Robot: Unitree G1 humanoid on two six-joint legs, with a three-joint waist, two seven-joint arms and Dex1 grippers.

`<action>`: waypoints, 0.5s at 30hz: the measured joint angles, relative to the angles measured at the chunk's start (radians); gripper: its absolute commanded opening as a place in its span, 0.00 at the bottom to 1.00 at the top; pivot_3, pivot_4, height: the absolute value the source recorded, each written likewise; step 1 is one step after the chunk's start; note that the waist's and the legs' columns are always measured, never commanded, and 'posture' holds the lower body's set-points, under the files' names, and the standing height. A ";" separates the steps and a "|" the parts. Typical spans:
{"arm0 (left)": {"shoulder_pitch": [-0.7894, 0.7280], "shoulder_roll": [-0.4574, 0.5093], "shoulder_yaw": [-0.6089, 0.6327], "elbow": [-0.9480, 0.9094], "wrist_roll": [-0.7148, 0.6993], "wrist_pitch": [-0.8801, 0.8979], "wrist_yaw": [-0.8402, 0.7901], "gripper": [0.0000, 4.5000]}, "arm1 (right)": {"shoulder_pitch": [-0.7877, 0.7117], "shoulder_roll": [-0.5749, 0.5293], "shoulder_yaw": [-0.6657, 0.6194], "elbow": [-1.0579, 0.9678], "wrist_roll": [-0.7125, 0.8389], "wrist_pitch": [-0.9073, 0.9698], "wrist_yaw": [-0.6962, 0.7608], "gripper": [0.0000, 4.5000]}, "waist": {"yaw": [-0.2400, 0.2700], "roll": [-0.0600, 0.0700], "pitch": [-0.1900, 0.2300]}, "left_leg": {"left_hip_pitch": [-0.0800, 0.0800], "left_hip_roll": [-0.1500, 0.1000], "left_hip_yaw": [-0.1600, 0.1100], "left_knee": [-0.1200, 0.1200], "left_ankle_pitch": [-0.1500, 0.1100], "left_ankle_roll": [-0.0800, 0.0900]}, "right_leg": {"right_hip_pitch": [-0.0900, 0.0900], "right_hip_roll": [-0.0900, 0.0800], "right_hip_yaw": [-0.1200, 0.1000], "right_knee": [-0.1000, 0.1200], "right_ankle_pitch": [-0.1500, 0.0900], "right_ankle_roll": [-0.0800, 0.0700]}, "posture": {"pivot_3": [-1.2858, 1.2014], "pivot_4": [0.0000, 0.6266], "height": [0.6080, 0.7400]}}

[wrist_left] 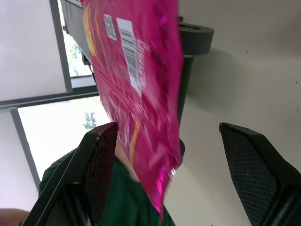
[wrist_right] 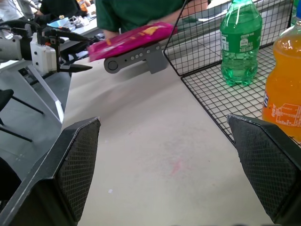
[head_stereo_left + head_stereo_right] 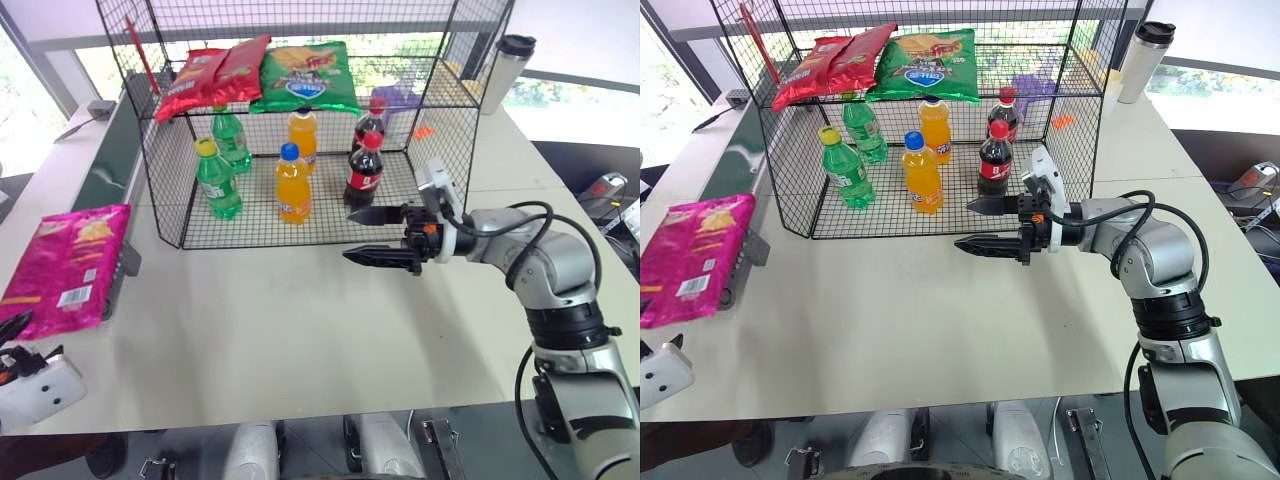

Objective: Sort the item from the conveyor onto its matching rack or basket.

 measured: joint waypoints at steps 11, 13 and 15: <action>-0.039 0.033 -0.027 0.034 0.001 0.003 0.008 0.01 | 0.010 -0.001 -0.008 -0.005 0.000 0.001 -0.026 1.00 | 0.000 0.000 0.000 | 0.000 0.000 0.000 0.000 0.000 0.000 | 0.000 0.000 0.000 0.000 0.000 0.000 | 0.52 0.24 1.00; -0.036 0.033 -0.027 0.033 0.002 0.003 0.010 0.01 | 0.012 -0.001 -0.008 -0.005 0.000 0.000 -0.027 1.00 | 0.000 0.000 0.000 | 0.000 0.000 0.000 0.000 0.000 0.000 | 0.000 0.000 0.000 0.000 0.000 0.000 | 0.52 0.24 1.00; -0.035 0.032 -0.015 0.030 0.005 0.004 0.014 0.01 | 0.013 -0.001 -0.008 -0.005 0.000 -0.002 -0.028 1.00 | 0.000 0.000 0.000 | 0.000 0.000 0.000 0.000 0.000 0.000 | 0.000 0.000 0.000 0.000 0.000 0.000 | 0.52 0.24 1.00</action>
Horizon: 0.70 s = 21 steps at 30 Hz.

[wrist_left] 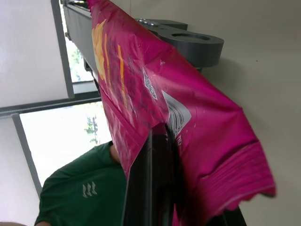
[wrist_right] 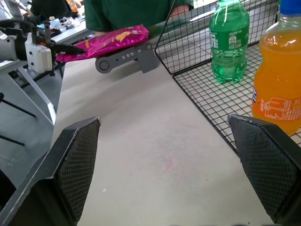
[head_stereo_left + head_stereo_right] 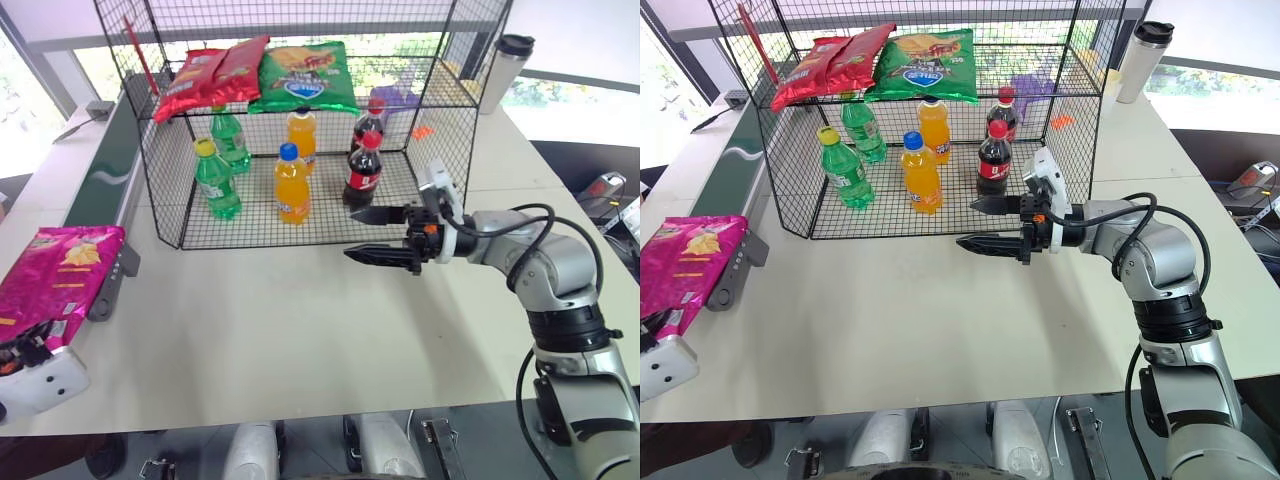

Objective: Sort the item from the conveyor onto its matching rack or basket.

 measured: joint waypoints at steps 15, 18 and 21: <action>-0.033 0.402 0.747 -0.103 -0.874 0.822 -0.551 0.01 | -0.076 0.009 -0.003 0.107 -0.010 -0.042 0.035 1.00 | 0.005 -0.001 0.000 | 0.000 0.000 0.000 0.004 0.000 0.000 | 0.001 0.004 -0.005 0.003 0.000 -0.001 | 0.52 0.24 1.00; -0.197 0.613 0.853 0.011 -1.037 1.069 -0.628 0.01 | -0.112 0.023 -0.020 0.124 0.002 -0.043 0.043 1.00 | 0.001 0.001 0.001 | 0.001 -0.001 0.001 0.004 0.000 0.000 | 0.001 0.004 -0.004 0.003 0.000 0.000 | 0.52 0.24 1.00; -0.403 0.754 0.847 0.131 -1.219 1.301 -0.653 0.01 | -0.128 0.028 -0.040 0.124 0.026 -0.034 0.046 1.00 | -0.002 0.001 0.001 | 0.000 -0.002 0.001 0.001 0.000 0.000 | 0.000 0.004 -0.004 0.003 0.002 0.004 | 0.52 0.24 1.00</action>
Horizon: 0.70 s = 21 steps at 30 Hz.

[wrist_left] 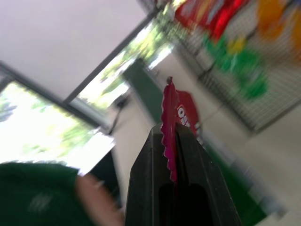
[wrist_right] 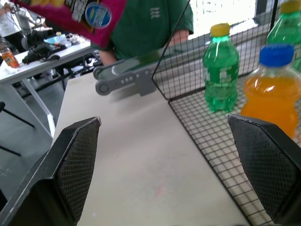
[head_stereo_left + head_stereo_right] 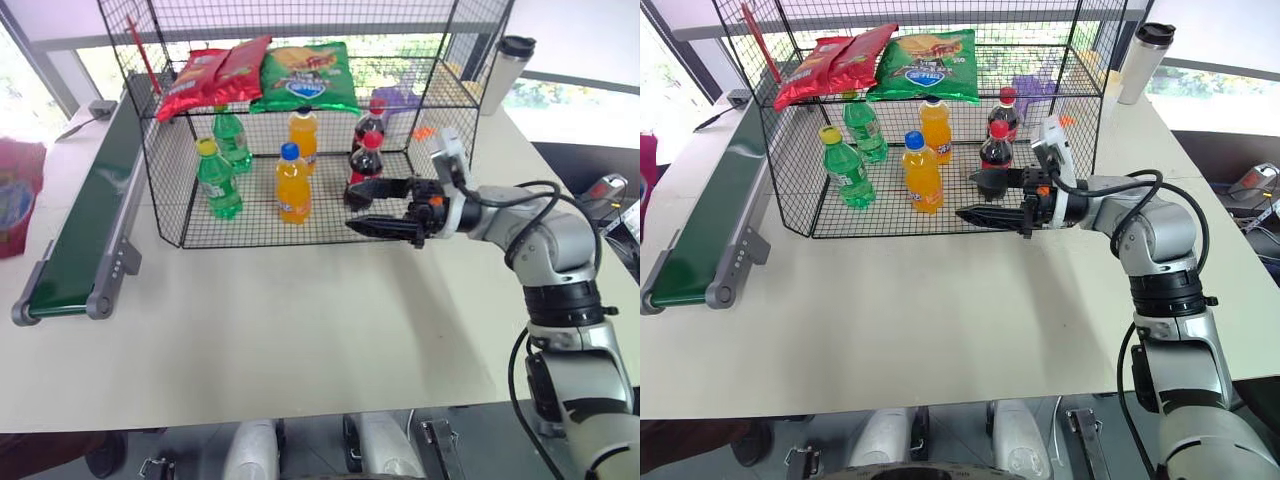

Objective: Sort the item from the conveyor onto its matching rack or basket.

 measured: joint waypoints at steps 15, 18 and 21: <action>-0.814 -0.017 -0.900 0.153 -0.617 -0.134 0.154 0.01 | -0.057 0.005 -0.145 -0.074 0.196 0.143 -0.051 1.00 | 0.005 0.000 0.000 | 0.000 0.000 -0.001 0.000 0.000 0.000 | -0.001 0.001 0.001 0.005 0.000 0.000 | 0.52 0.24 1.00; -0.916 -0.069 -1.043 0.159 -0.620 -0.156 0.164 0.01 | -0.046 0.042 -0.143 -0.097 0.228 0.156 -0.074 1.00 | 0.007 0.000 0.000 | 0.000 -0.001 -0.001 0.001 0.000 0.000 | -0.001 0.002 0.001 0.005 0.001 0.001 | 0.52 0.24 1.00; -0.985 -0.129 -1.124 0.163 -0.601 -0.170 0.159 0.01 | -0.045 0.106 -0.129 -0.120 0.243 0.148 -0.092 1.00 | 0.002 0.000 0.000 | 0.000 0.000 -0.001 0.001 0.000 0.000 | -0.001 0.002 0.001 0.006 0.001 0.001 | 0.52 0.24 1.00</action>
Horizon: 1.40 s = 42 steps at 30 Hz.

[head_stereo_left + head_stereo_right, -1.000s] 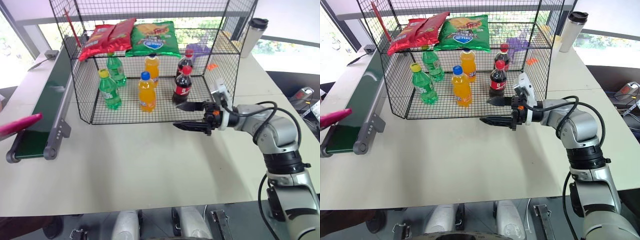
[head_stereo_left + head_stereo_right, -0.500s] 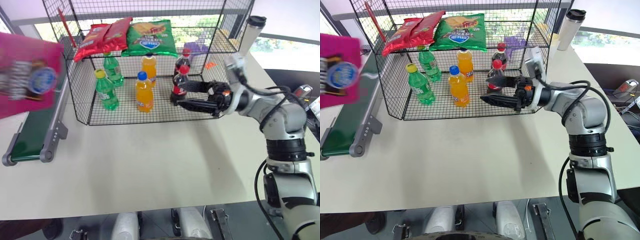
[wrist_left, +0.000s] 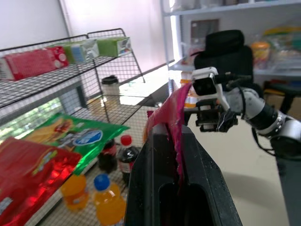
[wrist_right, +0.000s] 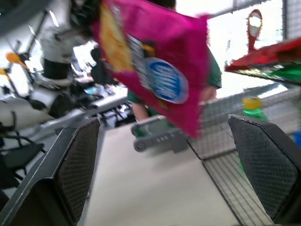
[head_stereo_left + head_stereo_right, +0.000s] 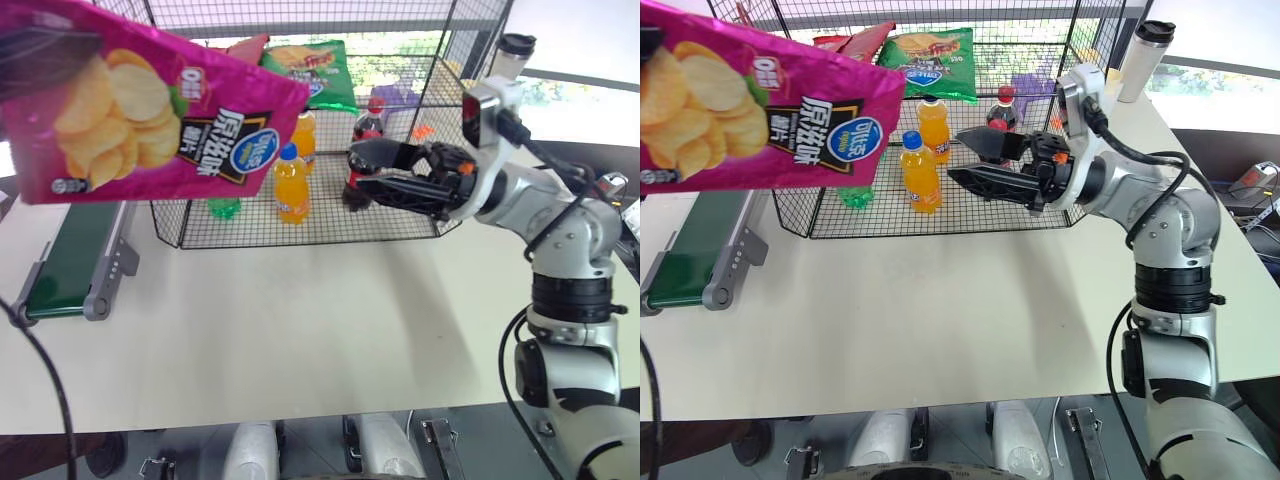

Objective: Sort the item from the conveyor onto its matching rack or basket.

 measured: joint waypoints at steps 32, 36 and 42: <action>-0.158 -0.116 -0.131 0.046 0.173 0.002 -0.117 0.01 | -0.043 0.081 0.034 0.214 -0.181 -0.234 -0.022 1.00 | 0.002 0.000 0.000 | -0.001 0.000 -0.002 0.002 0.000 0.000 | 0.000 0.001 0.000 0.002 0.000 0.000 | 0.52 0.24 1.00; -0.158 -0.118 -0.131 0.055 0.194 -0.003 -0.135 0.01 | -0.015 0.091 0.035 0.150 -0.127 -0.170 -0.013 1.00 | 0.002 0.000 0.000 | -0.001 0.000 -0.002 0.002 0.000 0.000 | 0.000 0.001 0.000 0.002 0.000 0.000 | 0.52 0.24 1.00; -0.175 -0.145 -0.132 0.067 0.208 -0.007 -0.152 0.01 | -0.014 0.166 0.051 0.037 -0.051 -0.109 -0.045 1.00 | 0.001 0.000 0.000 | -0.001 0.001 -0.002 0.002 0.000 0.000 | 0.000 0.001 0.000 0.002 0.000 0.000 | 0.52 0.24 1.00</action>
